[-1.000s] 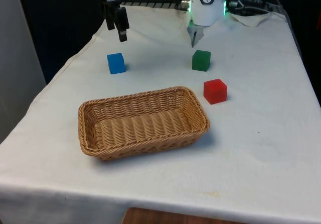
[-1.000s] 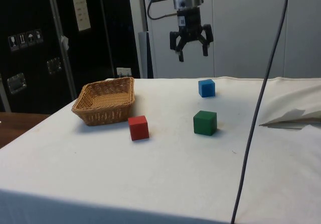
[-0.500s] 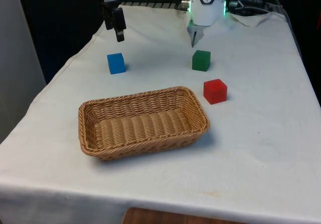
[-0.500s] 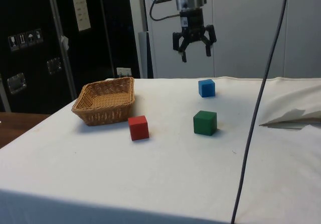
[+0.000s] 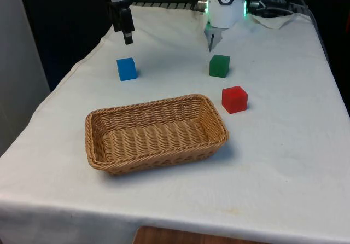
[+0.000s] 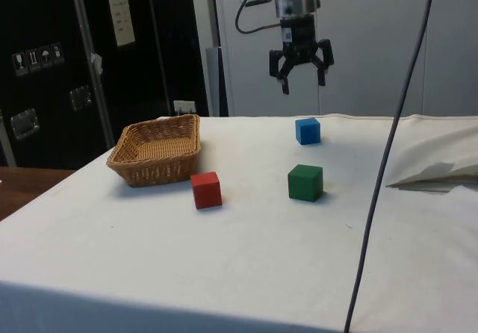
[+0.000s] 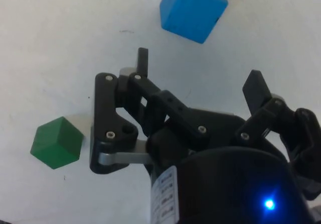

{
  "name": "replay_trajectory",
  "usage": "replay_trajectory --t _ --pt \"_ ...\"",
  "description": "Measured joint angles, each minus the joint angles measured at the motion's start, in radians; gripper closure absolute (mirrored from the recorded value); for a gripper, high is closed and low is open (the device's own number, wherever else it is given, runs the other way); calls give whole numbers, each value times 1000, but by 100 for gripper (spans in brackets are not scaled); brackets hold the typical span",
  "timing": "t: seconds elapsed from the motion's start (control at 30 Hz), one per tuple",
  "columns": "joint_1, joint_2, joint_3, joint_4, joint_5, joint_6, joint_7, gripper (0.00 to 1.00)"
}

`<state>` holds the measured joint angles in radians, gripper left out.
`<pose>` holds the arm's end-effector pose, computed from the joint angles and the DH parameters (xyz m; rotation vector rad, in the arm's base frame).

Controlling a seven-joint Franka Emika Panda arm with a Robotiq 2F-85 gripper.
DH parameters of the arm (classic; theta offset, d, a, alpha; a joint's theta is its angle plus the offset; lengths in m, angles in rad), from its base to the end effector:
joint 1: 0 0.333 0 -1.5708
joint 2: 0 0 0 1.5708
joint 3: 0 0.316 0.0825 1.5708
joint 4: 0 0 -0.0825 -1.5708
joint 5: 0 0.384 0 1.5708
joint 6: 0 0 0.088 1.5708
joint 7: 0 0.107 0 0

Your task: Pick up the blue cube and place it into the basket.

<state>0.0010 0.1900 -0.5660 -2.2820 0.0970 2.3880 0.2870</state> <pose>0.4426 -0.2810 0.2793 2.7880 -1.3797 -0.0865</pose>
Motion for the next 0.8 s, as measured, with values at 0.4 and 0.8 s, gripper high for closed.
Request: replay_trajectory --t 0.4,0.8 --pt "0 29 0 -2 0 33 84 0" --pt "0 39 -3 -7 1 44 125 0"
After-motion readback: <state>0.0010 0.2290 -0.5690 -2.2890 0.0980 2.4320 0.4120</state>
